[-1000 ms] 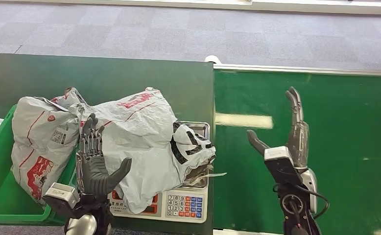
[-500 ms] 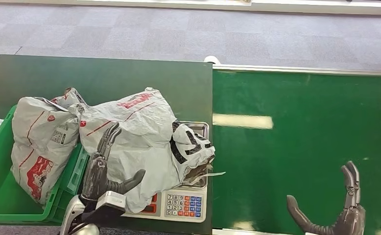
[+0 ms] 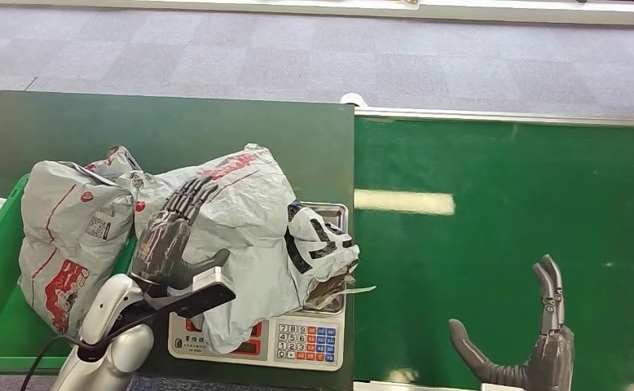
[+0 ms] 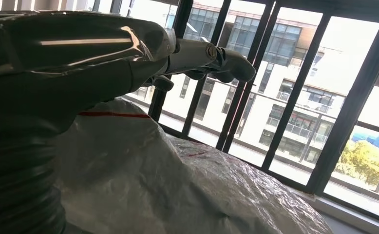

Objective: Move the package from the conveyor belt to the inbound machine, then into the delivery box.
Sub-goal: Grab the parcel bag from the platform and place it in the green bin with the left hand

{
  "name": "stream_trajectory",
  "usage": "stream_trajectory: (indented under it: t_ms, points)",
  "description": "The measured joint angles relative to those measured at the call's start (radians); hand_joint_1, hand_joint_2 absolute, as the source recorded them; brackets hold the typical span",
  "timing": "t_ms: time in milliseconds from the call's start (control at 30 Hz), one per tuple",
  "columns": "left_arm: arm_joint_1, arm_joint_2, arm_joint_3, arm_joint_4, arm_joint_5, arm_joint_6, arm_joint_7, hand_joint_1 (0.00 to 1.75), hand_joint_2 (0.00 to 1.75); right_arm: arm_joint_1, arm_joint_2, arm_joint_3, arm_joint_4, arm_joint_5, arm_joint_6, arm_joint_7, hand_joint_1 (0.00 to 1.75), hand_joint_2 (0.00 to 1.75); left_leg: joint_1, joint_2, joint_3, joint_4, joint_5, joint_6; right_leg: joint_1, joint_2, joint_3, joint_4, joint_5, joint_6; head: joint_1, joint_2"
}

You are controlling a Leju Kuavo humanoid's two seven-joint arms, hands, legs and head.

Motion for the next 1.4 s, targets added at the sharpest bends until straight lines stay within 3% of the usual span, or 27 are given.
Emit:
stream_trajectory:
  t_ms: [267,600,833,1133,1267,1400]
  points:
    - [-0.13,0.05,0.015,0.045,-0.058,-0.076,0.066,0.0,1.75,-0.044,-0.007,0.046,0.0,0.003,0.014,0.018,0.0,1.75,0.0,0.0,0.001,0.0,0.001,0.0,0.0,0.0,0.001,0.0,0.0,0.0,0.0,0.0]
    - [-0.195,0.084,0.003,0.126,0.212,-0.391,-0.044,0.0,1.75,-0.097,-0.011,0.056,0.001,-0.009,0.046,0.019,0.0,1.75,0.0,0.0,0.0,0.0,0.001,0.0,0.0,0.0,0.0,0.0,0.0,0.0,0.0,0.0]
    - [-0.279,0.119,-0.131,0.3,0.332,-0.647,-0.123,0.0,1.75,-0.142,-0.025,0.056,0.017,-0.033,0.057,0.017,0.0,1.75,0.0,0.0,0.001,0.0,0.001,0.0,0.0,0.001,0.001,0.0,0.0,0.0,0.0,0.0]
    - [-0.339,0.137,-0.208,0.402,0.382,-0.701,-0.151,0.03,1.75,-0.163,-0.037,0.056,0.041,-0.038,0.057,0.017,0.0,1.75,0.0,0.0,0.0,0.0,0.001,0.0,0.0,0.0,0.001,0.0,0.0,0.0,0.0,0.0]
    - [-0.367,0.138,-0.245,0.434,0.412,-0.725,-0.185,1.6,1.75,-0.172,-0.041,0.055,0.051,-0.045,0.057,0.017,0.0,1.75,0.0,0.0,0.001,0.0,0.001,0.0,0.0,0.0,0.001,0.0,0.0,0.0,0.0,0.0]
    - [-0.39,0.13,-0.279,0.458,0.418,-0.709,-0.207,1.75,1.75,-0.186,-0.043,0.055,0.066,-0.052,0.057,0.017,0.0,1.75,0.0,0.0,0.001,0.0,0.001,0.0,0.0,0.0,0.002,0.0,0.0,0.0,0.0,0.0]
